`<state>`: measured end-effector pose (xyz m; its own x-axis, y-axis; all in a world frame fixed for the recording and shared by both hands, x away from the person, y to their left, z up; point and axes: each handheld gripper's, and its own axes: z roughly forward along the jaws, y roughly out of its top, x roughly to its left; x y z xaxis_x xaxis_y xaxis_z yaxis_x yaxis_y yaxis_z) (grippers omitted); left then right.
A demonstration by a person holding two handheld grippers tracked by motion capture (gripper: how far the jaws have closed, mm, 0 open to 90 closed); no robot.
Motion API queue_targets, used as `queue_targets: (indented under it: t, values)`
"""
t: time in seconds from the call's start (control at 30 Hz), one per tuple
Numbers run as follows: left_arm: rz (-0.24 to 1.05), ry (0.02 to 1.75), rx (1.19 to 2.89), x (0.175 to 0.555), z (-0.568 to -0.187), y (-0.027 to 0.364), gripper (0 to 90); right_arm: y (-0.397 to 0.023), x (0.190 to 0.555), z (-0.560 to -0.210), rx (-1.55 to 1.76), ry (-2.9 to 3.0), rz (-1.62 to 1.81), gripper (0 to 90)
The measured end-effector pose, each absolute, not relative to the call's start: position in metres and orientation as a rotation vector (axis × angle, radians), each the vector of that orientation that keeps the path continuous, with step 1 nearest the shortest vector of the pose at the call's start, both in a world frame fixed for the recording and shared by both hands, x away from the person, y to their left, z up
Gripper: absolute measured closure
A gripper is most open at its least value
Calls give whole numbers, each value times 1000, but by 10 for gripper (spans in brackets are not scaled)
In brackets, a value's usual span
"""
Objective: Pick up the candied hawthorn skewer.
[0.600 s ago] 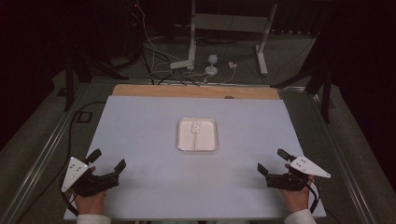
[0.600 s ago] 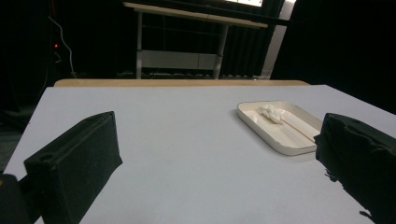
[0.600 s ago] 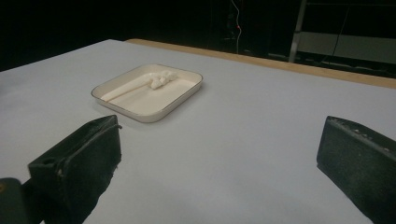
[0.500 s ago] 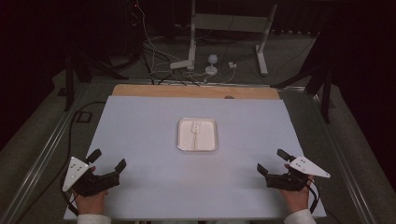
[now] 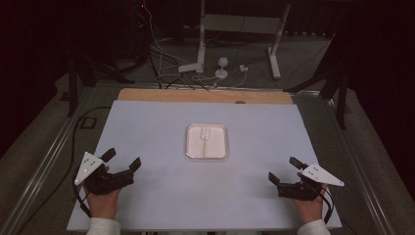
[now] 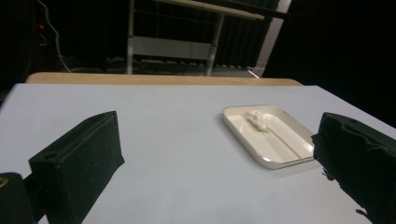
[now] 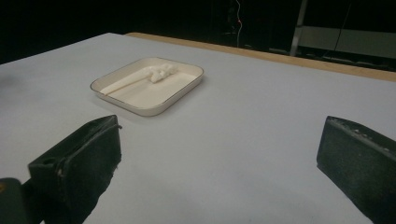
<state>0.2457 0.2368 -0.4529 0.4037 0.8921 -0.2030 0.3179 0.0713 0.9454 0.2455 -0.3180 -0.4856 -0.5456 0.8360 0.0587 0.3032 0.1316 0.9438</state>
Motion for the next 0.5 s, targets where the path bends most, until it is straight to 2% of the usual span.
queue_targets:
  t: [0.23, 0.5]
  values:
    - [537, 1123, 1529, 271, -446, 210, 19, -317, 247, -487, 1094, 1934, 1411, 0]
    - [514, 1106, 1551, 294, -440, 184, 19, -317, 246, -487, 1093, 1934, 1410, 0]
